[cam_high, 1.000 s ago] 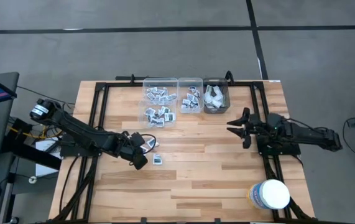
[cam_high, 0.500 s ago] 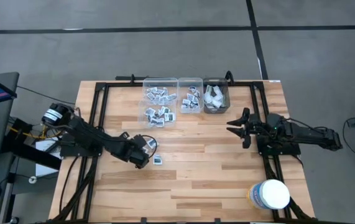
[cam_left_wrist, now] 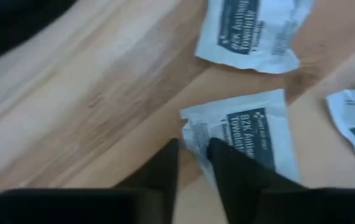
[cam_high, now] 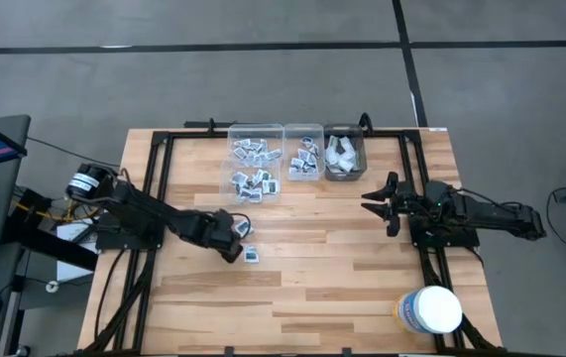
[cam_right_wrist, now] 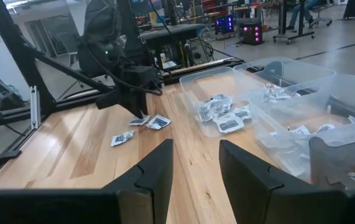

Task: Pick & Place First Aid Supplies
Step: Put the towelette pack into the bottom transparent bin

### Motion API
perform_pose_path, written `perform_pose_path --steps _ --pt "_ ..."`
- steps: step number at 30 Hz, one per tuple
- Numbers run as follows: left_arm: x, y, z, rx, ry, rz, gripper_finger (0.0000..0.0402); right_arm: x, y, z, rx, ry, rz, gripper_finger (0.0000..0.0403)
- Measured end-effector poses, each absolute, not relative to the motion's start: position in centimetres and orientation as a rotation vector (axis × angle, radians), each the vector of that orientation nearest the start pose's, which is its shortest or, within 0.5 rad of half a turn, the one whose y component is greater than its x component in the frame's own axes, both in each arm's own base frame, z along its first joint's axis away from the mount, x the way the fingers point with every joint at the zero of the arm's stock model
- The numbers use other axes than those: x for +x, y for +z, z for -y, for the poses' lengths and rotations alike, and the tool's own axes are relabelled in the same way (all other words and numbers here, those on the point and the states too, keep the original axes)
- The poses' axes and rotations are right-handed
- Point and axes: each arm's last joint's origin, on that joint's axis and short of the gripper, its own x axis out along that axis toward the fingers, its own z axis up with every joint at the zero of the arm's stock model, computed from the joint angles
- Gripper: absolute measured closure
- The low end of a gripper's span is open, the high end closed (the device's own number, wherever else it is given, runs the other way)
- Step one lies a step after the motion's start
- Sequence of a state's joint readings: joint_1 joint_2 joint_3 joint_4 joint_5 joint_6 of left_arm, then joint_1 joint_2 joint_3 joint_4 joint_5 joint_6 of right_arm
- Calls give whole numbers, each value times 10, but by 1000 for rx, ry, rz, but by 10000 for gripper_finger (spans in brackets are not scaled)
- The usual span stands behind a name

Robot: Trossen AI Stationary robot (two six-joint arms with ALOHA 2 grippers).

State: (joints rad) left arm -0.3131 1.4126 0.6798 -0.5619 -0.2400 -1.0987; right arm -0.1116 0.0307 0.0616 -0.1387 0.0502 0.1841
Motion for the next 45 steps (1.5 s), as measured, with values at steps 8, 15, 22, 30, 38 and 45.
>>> perform_pose_path --steps 8,15,22,30,38,45 --pt "209 176 61 -683 482 -1044 394 94 169 12 187 -175 -93 278" --pt "202 210 55 -728 452 -795 397 94 169 12 187 -175 -94 278" --pt "198 247 38 -712 615 -336 395 94 169 12 188 -175 -94 278" --pt "209 260 -8 -685 744 -171 395 94 169 12 188 -173 -94 278" --pt "210 258 -49 -681 795 -199 394 95 169 12 187 -172 -89 278" --pt "212 248 -71 -696 828 -246 394 95 169 12 187 -173 -86 278"
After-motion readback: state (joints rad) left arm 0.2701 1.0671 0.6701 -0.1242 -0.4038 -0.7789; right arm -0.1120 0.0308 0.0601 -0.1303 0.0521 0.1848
